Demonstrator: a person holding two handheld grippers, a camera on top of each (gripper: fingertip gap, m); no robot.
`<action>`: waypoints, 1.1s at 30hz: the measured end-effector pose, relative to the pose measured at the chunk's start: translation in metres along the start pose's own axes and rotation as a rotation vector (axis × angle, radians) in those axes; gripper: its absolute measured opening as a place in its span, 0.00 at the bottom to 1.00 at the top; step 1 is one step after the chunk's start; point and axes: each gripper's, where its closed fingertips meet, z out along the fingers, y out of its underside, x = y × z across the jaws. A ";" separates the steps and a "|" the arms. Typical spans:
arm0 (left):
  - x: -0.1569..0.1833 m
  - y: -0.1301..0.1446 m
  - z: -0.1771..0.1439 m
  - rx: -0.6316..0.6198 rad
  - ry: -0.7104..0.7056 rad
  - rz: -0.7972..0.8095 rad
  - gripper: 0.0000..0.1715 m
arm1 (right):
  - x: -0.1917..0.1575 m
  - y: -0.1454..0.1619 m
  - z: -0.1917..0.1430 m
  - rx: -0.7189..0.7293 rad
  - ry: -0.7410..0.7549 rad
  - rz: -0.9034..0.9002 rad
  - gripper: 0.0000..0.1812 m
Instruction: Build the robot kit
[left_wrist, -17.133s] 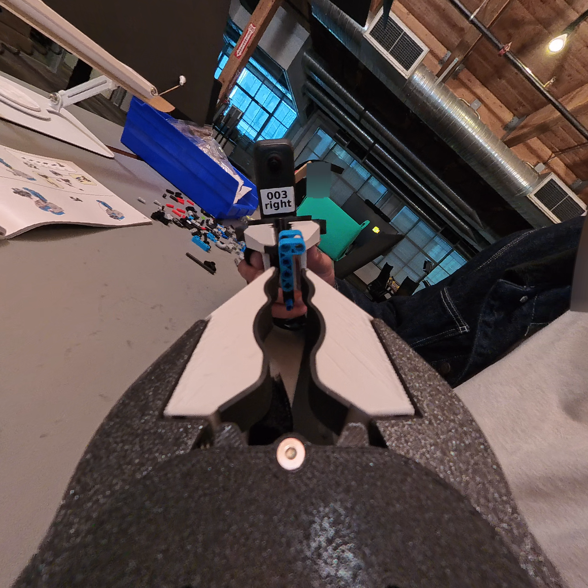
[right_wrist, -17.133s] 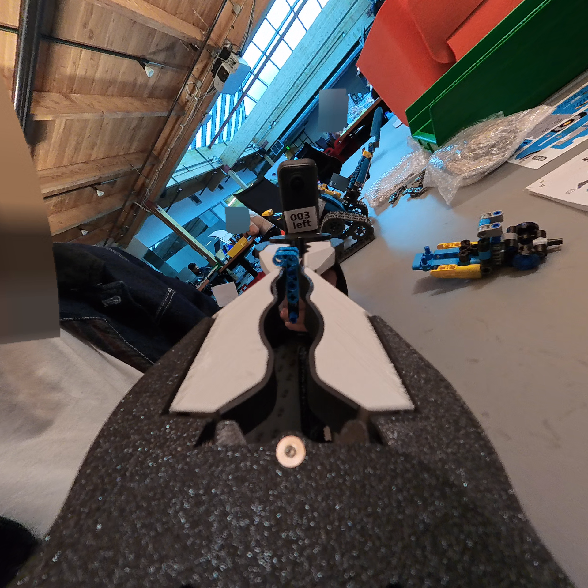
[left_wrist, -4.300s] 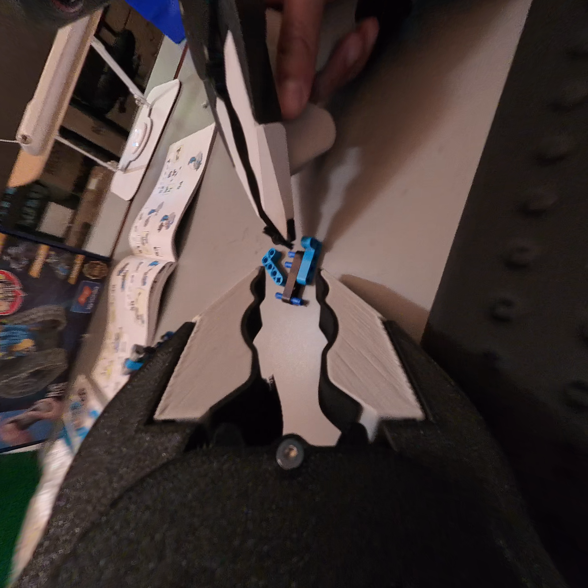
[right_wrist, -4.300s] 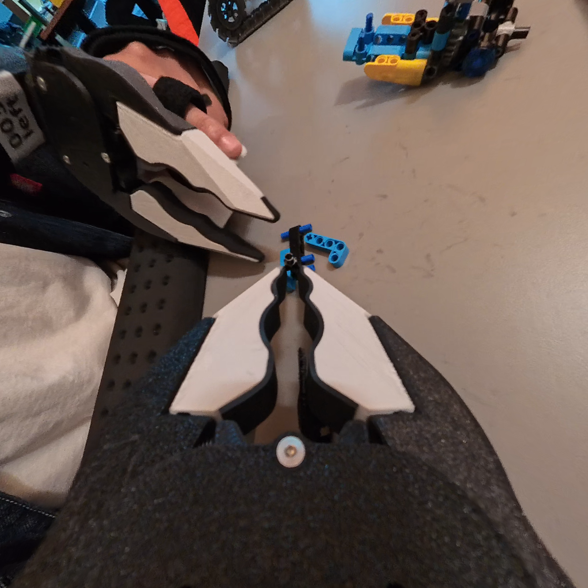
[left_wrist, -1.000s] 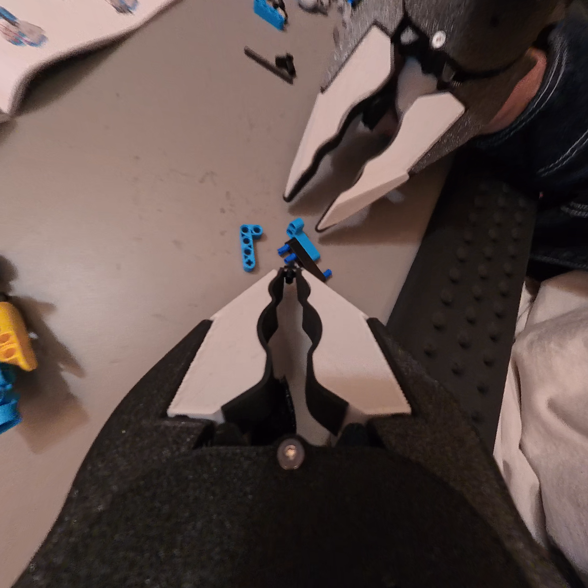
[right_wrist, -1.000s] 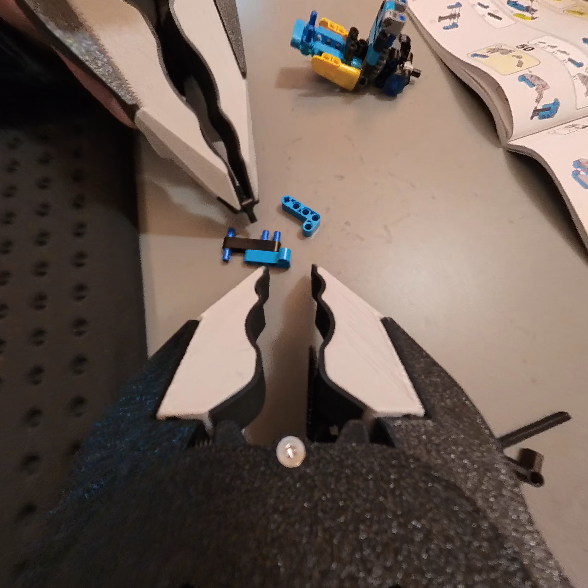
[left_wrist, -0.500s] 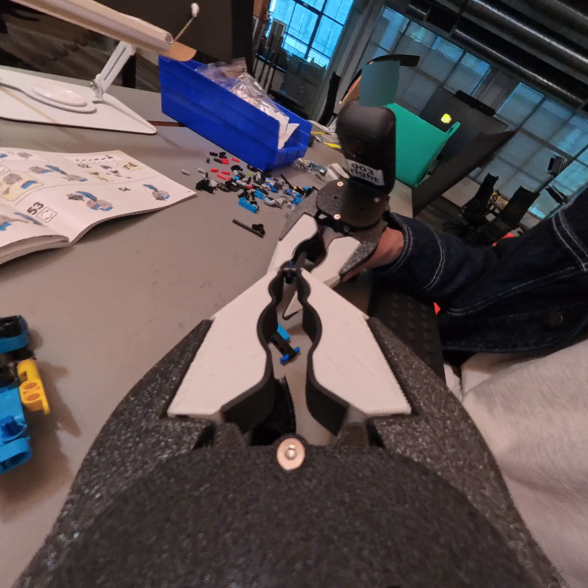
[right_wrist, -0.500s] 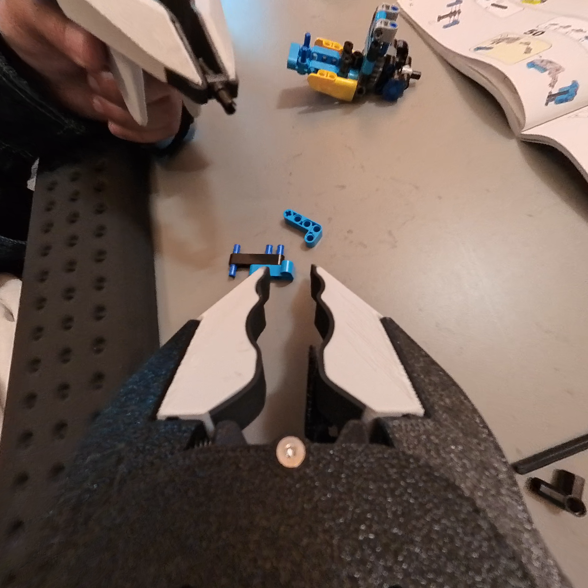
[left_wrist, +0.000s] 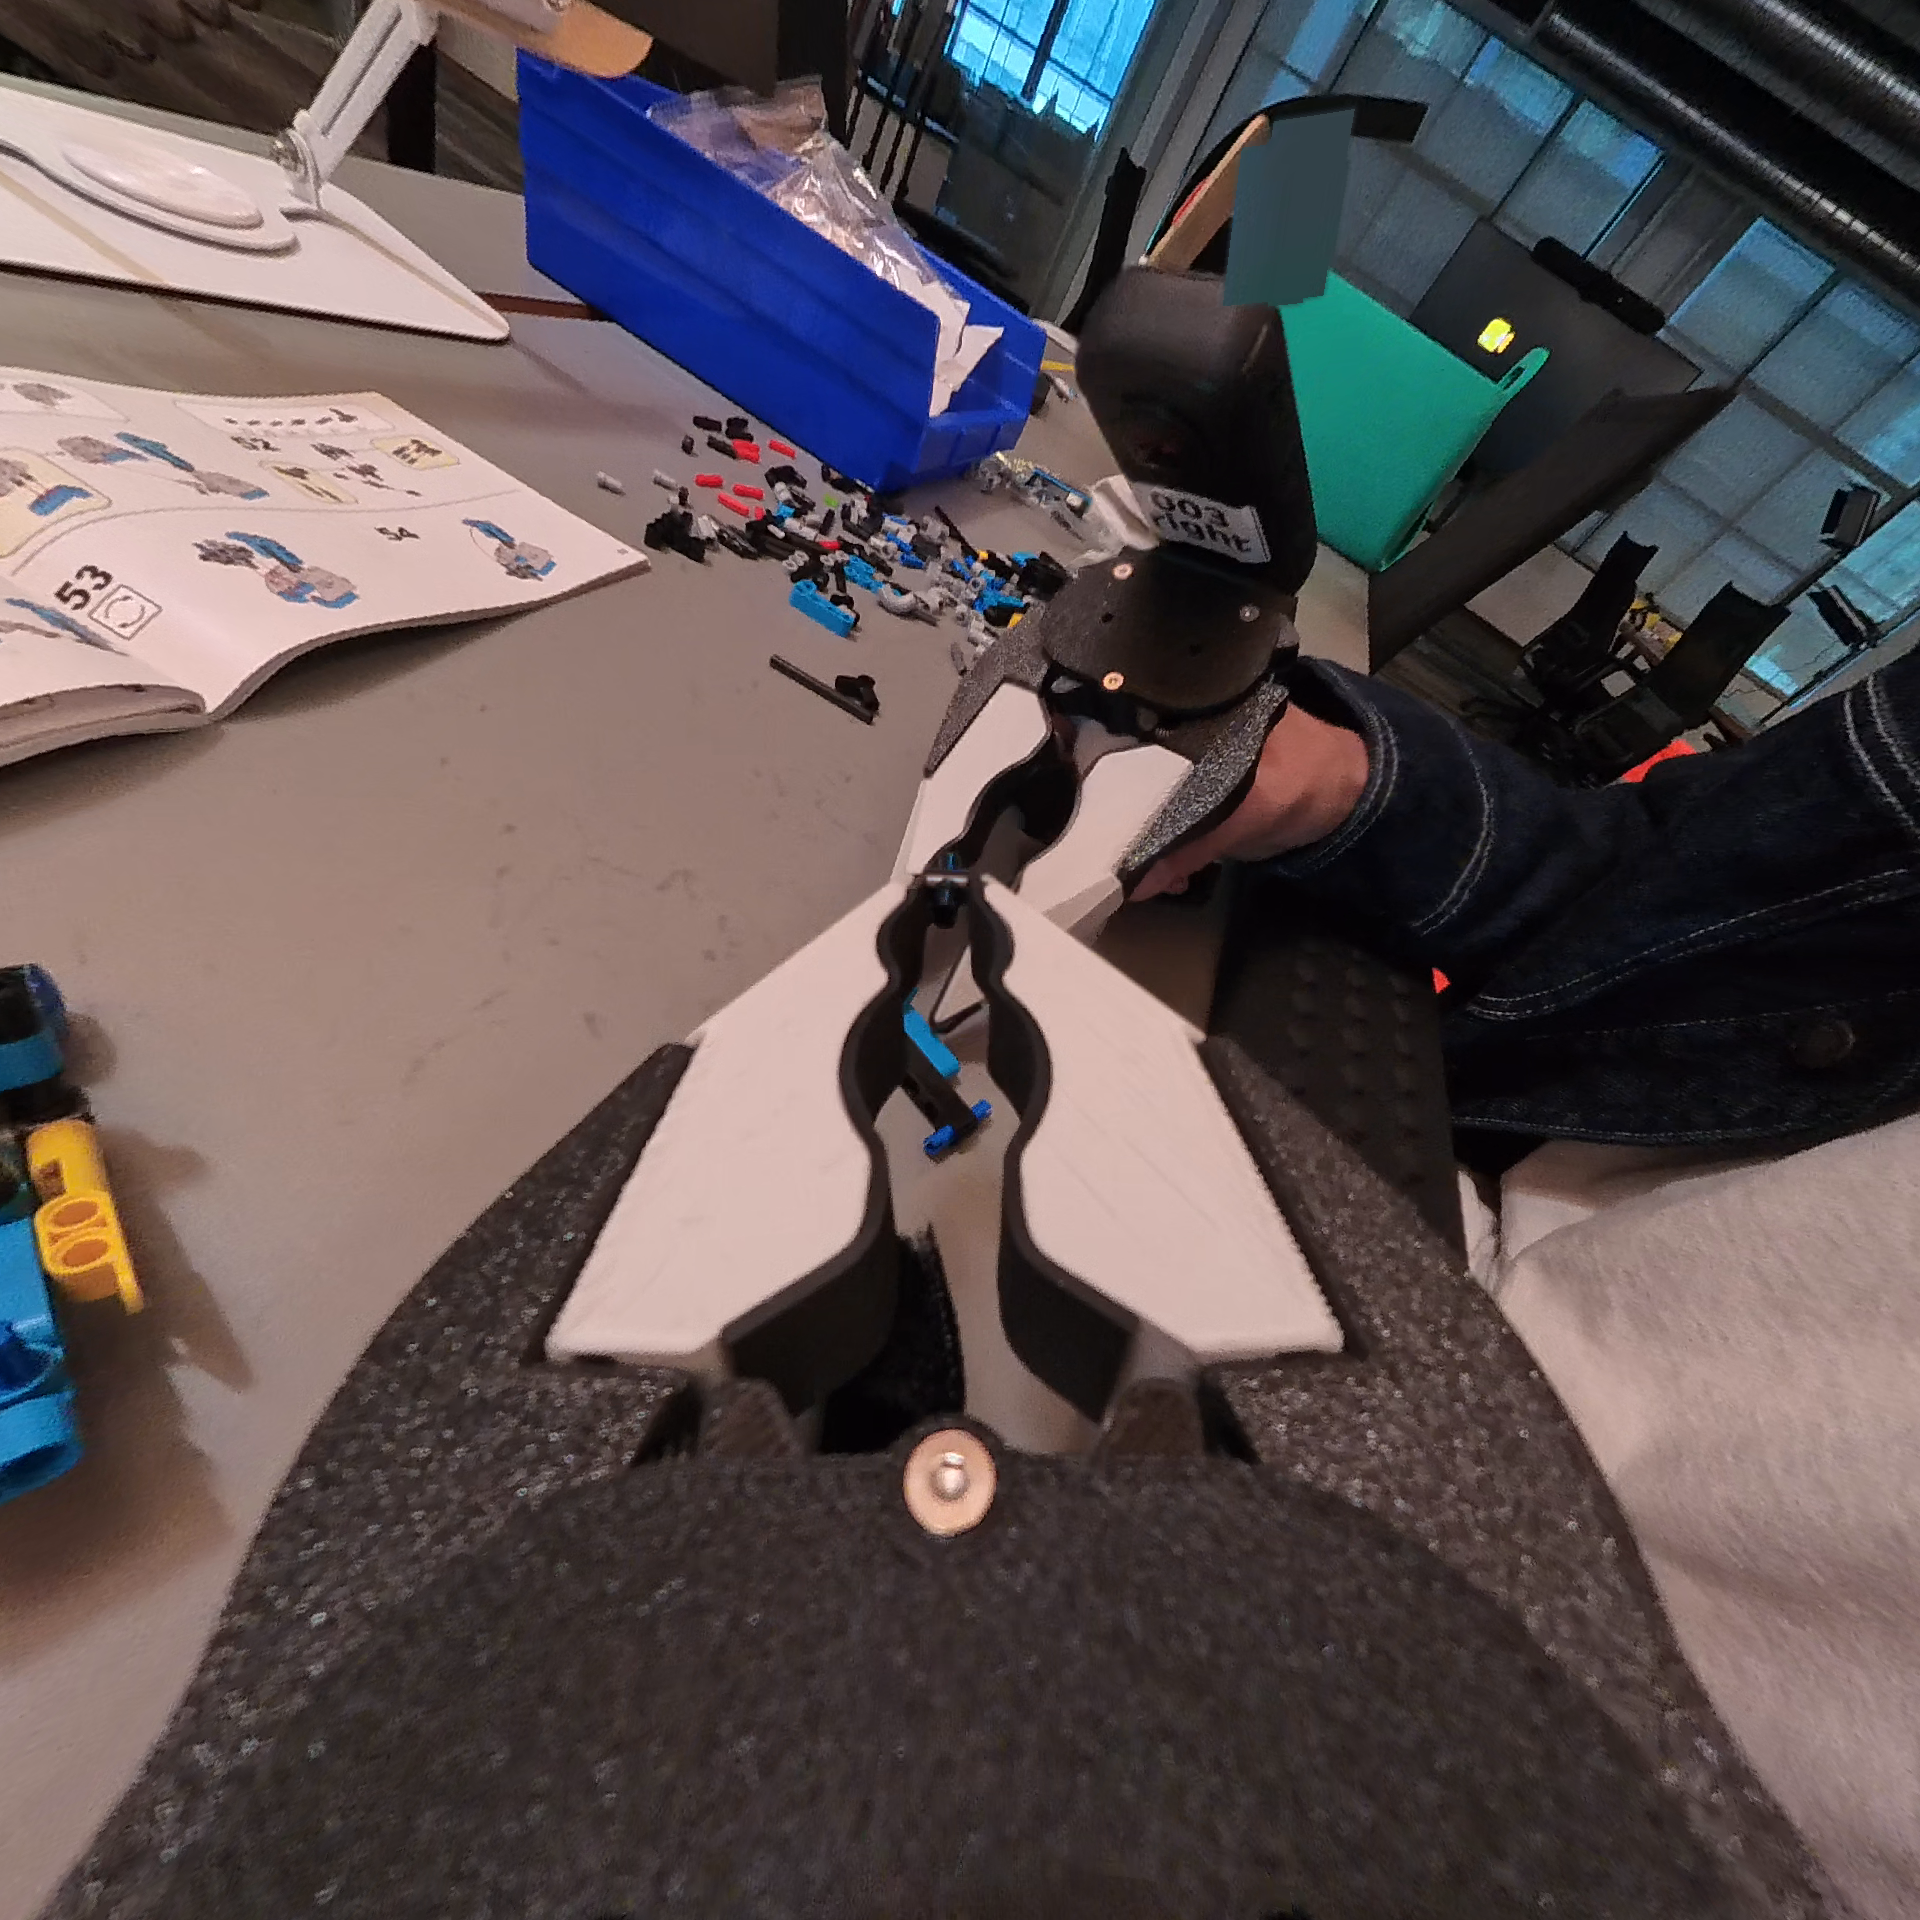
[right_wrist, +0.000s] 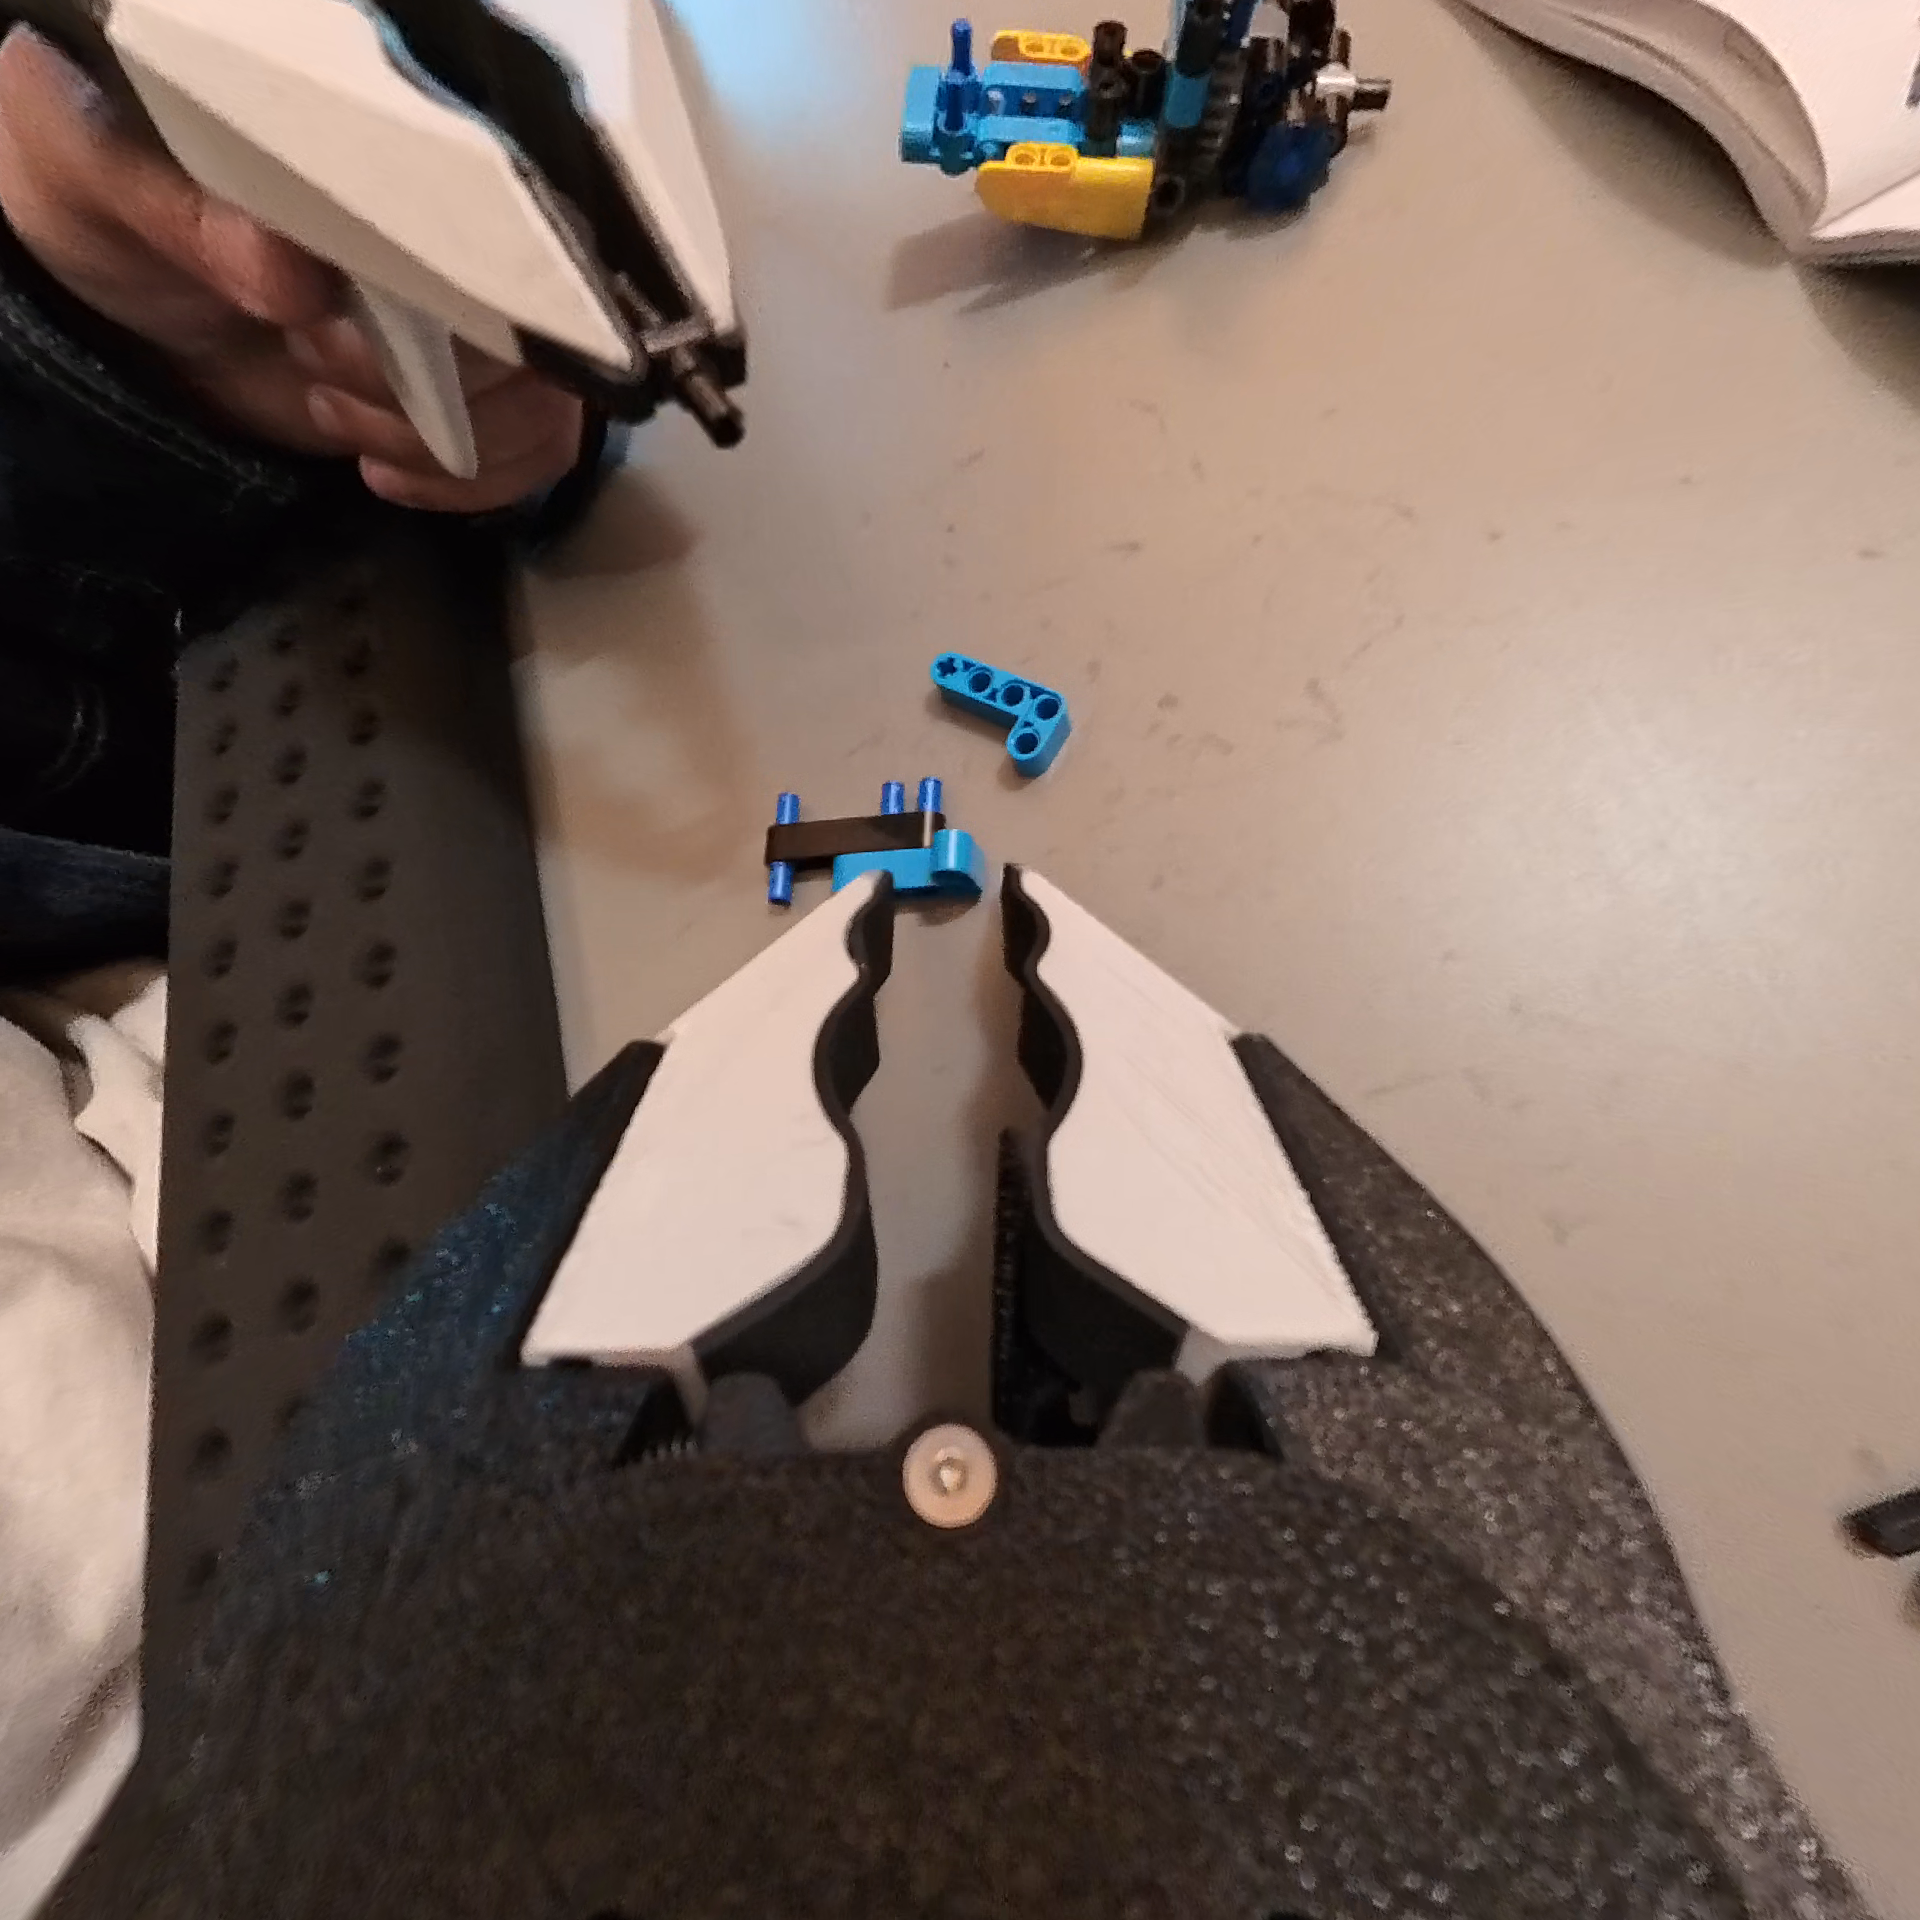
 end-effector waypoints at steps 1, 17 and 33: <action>0.000 0.002 0.001 -0.011 -0.001 0.001 0.04 | -0.001 0.000 0.002 -0.002 -0.008 0.022 0.11; -0.001 0.009 0.003 -0.051 0.059 -0.091 0.04 | -0.021 -0.058 -0.024 0.261 0.267 -0.621 0.05; 0.004 0.010 0.003 -0.063 0.081 -0.073 0.04 | -0.037 -0.059 -0.027 0.311 0.203 -0.686 0.04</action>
